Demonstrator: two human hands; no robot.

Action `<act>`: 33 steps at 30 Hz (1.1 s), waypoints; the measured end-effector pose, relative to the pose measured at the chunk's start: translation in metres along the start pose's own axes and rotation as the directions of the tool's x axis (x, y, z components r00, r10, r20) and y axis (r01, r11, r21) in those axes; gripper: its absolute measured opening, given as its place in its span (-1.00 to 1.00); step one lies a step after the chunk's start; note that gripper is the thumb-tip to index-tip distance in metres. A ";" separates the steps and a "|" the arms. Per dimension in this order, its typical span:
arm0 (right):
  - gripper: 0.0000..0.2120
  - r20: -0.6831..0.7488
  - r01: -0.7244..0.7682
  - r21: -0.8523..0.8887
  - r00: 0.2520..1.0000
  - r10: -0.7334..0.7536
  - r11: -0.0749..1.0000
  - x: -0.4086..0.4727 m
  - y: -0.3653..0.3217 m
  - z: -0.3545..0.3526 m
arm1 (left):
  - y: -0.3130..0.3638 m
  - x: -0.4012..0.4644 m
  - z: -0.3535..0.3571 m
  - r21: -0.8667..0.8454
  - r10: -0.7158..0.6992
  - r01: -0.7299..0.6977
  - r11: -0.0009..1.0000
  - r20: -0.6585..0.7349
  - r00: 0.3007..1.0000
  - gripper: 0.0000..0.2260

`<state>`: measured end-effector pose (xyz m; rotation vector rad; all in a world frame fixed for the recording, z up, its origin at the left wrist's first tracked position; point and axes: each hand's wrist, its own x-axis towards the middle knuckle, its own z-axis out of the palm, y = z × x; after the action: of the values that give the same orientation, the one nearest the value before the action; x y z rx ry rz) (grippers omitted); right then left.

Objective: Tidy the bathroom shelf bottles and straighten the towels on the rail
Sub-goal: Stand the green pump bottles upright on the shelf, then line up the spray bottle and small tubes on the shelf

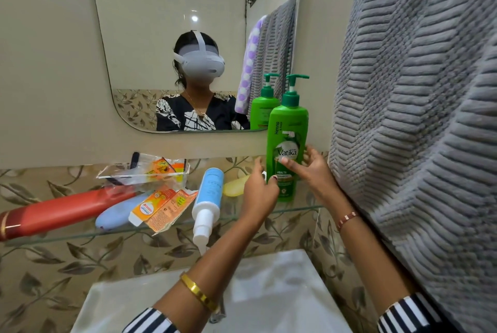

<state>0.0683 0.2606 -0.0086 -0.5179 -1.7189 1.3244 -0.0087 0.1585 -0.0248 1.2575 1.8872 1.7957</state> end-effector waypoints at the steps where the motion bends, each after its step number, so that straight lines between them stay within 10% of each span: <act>1: -0.37 -0.076 0.009 -0.019 0.997 -0.010 1.000 -0.003 -0.002 0.003 | 0.002 -0.002 -0.002 -0.028 -0.004 0.003 1.000 -0.026 1.000 -0.51; 9: -0.39 -0.372 0.286 -0.391 0.820 -0.435 0.875 -0.059 0.008 0.054 | 0.022 -0.023 -0.036 -0.331 0.036 -0.108 0.937 -0.215 0.976 -0.63; 14: -0.54 -0.109 0.483 -0.495 0.790 -0.604 0.722 -0.075 0.019 0.079 | 0.025 -0.032 -0.066 -0.368 0.053 -0.173 0.913 -0.315 0.948 -0.69; 22: -0.26 0.459 0.607 -0.560 0.794 -0.398 0.564 -0.082 0.031 0.103 | 0.006 -0.036 -0.108 -0.424 -0.043 -0.118 0.898 -0.352 0.935 -0.75; 33: -0.36 0.524 0.760 -0.555 0.636 -0.567 0.339 -0.069 0.036 0.120 | -0.006 -0.040 -0.125 -0.523 -0.115 -0.121 0.843 -0.397 0.911 -0.77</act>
<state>-0.0012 0.1540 -0.0740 0.0031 -2.3024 -0.0069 -0.0738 0.0449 -0.0190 0.7104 1.3586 2.5121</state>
